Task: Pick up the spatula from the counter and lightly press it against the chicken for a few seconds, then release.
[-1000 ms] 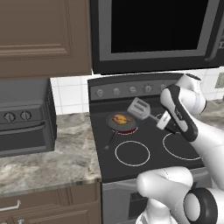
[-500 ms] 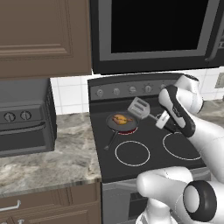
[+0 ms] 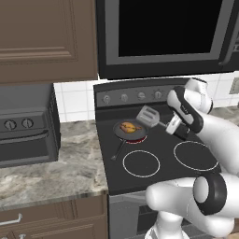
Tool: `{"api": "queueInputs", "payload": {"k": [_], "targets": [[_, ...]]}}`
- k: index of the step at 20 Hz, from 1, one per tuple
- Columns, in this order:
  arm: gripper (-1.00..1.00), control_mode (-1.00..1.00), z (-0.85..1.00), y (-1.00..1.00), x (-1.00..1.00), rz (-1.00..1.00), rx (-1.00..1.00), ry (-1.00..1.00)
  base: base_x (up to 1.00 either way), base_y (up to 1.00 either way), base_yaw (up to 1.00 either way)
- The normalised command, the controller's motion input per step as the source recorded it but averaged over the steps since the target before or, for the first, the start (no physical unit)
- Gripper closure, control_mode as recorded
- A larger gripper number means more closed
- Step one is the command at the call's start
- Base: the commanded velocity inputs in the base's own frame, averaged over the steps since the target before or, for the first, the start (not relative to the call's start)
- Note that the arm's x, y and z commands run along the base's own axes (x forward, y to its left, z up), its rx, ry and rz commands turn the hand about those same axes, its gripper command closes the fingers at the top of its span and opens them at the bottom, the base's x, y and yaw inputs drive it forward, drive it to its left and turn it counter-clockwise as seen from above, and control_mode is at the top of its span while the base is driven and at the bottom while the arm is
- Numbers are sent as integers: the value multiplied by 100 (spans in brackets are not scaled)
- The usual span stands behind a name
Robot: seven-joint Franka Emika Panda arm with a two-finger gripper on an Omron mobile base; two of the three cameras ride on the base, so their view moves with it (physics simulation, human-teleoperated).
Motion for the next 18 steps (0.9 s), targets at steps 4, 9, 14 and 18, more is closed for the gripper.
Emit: {"api": "queueInputs", "payload": {"k": [4, 9, 14, 18], "targets": [[100, -100, -20, 0, 16, 4, 0, 0, 0, 0, 0], [100, -100, -23, 0, 21, 5, 0, 0, 0, 0, 0], [100, -100, -23, 0, 22, 4, 0, 0, 0, 0, 0], [100, -100, -8, 0, 24, 1, 0, 0, 0, 0, 0]]}}
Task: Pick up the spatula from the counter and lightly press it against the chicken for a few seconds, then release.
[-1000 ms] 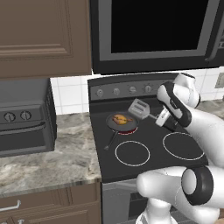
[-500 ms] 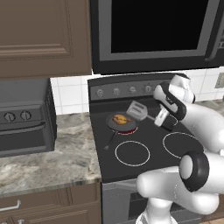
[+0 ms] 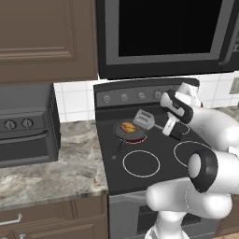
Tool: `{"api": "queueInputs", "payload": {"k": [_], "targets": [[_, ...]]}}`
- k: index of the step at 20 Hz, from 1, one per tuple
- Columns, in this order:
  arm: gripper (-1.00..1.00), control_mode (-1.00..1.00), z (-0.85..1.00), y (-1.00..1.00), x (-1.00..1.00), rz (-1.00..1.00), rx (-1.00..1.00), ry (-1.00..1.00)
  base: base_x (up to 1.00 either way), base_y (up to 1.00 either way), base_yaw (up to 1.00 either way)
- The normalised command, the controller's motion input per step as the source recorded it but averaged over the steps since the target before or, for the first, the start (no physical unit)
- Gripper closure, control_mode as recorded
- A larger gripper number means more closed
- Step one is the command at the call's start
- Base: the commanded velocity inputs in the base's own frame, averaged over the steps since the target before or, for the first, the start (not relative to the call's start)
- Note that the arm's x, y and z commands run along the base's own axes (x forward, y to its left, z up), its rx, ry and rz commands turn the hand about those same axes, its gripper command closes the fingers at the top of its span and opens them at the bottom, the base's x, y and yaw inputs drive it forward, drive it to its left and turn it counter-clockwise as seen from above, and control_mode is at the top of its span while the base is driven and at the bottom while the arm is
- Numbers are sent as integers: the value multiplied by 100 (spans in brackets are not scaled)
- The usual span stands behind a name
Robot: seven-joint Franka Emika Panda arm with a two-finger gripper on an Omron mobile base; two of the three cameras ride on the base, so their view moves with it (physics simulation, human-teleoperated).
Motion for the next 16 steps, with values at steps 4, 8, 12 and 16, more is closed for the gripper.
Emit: {"api": "queueInputs", "payload": {"k": [4, 8, 12, 16], "targets": [[100, -100, -1, 0, 22, 0, 0, 2, 0, 0, 0], [100, -100, -2, 0, 20, 0, 0, 10, 0, 0, 0], [100, -100, -14, 0, 21, 0, 0, 8, 0, 0, 0], [100, -100, -17, 0, 23, 1, 0, 3, 0, 0, 0]]}}
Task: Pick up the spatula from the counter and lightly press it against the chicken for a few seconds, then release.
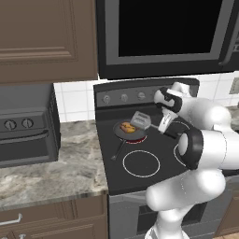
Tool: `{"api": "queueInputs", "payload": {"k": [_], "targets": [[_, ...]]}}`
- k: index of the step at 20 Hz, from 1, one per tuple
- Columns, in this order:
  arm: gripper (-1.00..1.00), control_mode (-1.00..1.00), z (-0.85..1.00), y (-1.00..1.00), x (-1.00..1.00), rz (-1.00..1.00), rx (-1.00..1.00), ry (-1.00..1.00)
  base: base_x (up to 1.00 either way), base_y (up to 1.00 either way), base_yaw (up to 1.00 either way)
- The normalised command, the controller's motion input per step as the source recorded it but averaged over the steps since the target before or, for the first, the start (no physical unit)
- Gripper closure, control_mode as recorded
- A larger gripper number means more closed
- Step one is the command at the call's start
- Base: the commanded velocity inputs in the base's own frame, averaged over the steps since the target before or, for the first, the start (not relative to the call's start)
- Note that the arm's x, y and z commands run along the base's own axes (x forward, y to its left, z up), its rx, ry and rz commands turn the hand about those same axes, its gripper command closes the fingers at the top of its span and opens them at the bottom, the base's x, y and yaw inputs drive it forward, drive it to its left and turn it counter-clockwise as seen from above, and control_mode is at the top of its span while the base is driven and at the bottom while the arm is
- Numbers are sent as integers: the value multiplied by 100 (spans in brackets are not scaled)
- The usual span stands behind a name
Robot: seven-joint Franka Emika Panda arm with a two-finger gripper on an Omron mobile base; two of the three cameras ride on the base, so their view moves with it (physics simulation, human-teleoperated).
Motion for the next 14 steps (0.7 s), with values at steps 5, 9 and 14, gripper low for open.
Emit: {"api": "queueInputs", "payload": {"k": [5, 9, 14], "targets": [[100, -100, -17, 0, 26, 1, 0, 1, 0, 0, 0], [100, -100, -19, 0, 24, 1, 0, 0, 0, 0, 0], [100, -100, -15, 0, 17, 3, 0, 0, 0, 0, 0]]}}
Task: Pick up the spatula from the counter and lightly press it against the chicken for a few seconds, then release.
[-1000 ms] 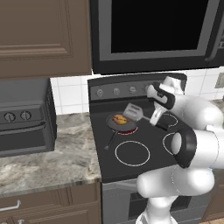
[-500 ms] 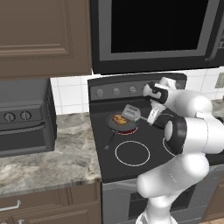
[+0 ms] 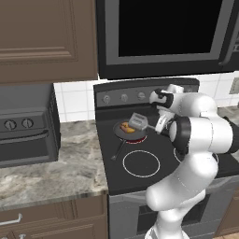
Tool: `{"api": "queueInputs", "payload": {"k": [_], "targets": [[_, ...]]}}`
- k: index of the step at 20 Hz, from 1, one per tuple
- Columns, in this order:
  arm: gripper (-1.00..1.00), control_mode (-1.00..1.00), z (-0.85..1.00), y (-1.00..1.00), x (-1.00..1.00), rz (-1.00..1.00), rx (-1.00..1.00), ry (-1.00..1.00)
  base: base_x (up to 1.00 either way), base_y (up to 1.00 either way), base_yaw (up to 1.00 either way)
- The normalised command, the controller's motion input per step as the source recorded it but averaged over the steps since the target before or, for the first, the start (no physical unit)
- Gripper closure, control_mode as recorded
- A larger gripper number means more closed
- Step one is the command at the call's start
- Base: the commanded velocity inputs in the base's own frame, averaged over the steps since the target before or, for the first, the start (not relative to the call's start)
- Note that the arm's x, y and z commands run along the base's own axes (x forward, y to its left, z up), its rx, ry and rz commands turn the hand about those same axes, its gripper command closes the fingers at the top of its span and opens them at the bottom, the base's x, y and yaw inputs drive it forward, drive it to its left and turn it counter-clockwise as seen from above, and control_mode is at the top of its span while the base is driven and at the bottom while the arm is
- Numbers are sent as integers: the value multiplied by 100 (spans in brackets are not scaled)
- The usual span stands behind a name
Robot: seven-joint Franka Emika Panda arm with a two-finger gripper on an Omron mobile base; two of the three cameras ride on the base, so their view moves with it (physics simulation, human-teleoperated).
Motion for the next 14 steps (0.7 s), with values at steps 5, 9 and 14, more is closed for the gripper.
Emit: {"api": "queueInputs", "payload": {"k": [5, 9, 14], "targets": [[100, -100, -2, 0, 16, 2, 0, 0, 0, 0, 0], [100, -100, -3, 0, 18, 2, 0, 0, 0, 0, 0], [100, -100, -10, 0, 13, 2, 0, 0, 0, 0, 0]]}}
